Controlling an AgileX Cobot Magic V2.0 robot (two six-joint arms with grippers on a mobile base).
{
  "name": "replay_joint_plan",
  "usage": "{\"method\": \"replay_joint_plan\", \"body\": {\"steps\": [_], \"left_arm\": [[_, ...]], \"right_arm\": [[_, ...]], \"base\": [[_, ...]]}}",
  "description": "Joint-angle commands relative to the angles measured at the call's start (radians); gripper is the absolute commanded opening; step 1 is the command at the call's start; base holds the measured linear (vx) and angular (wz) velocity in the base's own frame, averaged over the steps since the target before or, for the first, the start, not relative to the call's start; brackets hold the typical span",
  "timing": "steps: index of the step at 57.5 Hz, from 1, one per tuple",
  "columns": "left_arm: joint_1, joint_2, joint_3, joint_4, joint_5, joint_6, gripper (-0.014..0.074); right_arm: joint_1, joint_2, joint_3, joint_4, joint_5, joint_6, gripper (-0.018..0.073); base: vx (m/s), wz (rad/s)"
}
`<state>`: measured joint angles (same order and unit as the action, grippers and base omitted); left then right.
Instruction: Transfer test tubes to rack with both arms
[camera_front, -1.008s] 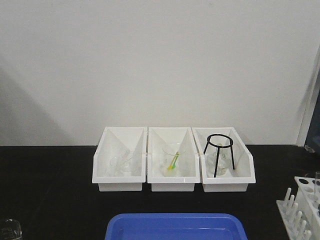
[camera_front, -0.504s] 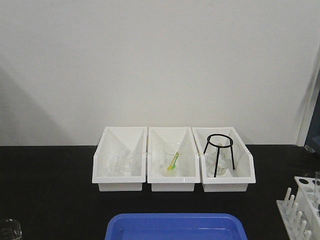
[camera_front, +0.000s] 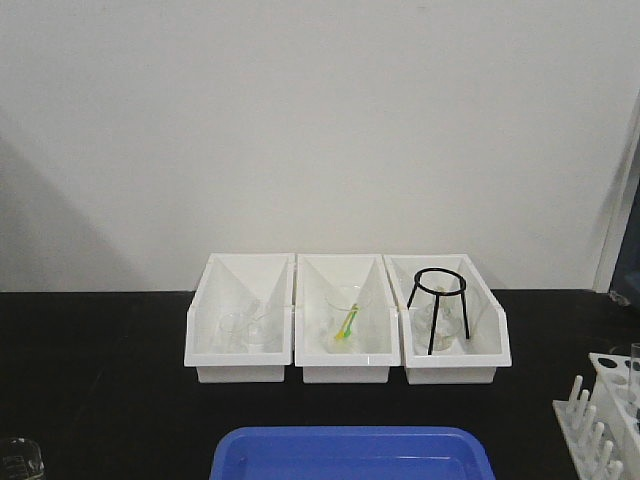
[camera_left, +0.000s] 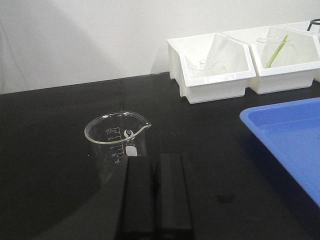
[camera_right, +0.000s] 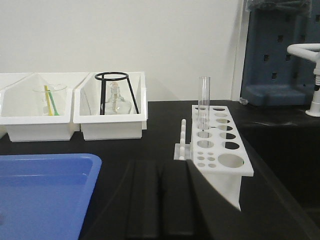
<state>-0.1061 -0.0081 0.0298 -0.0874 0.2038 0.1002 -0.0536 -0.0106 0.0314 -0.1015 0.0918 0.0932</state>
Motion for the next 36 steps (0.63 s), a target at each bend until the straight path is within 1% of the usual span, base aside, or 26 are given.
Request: {"method": "replay_joint_plan", "body": {"steps": [1,36], "left_arm": [[0.003,-0.01,0.028,-0.002,-0.079,-0.008,-0.002],[0.003,-0.01,0.028,-0.002,-0.079,-0.008,-0.002]], "right_arm": [[0.004,-0.007,0.01,-0.014,-0.071,-0.012,-0.0008],[0.004,-0.007,0.01,-0.021,-0.071,-0.012,-0.0008]], "base": [[0.0,0.0],[0.0,0.0]]}}
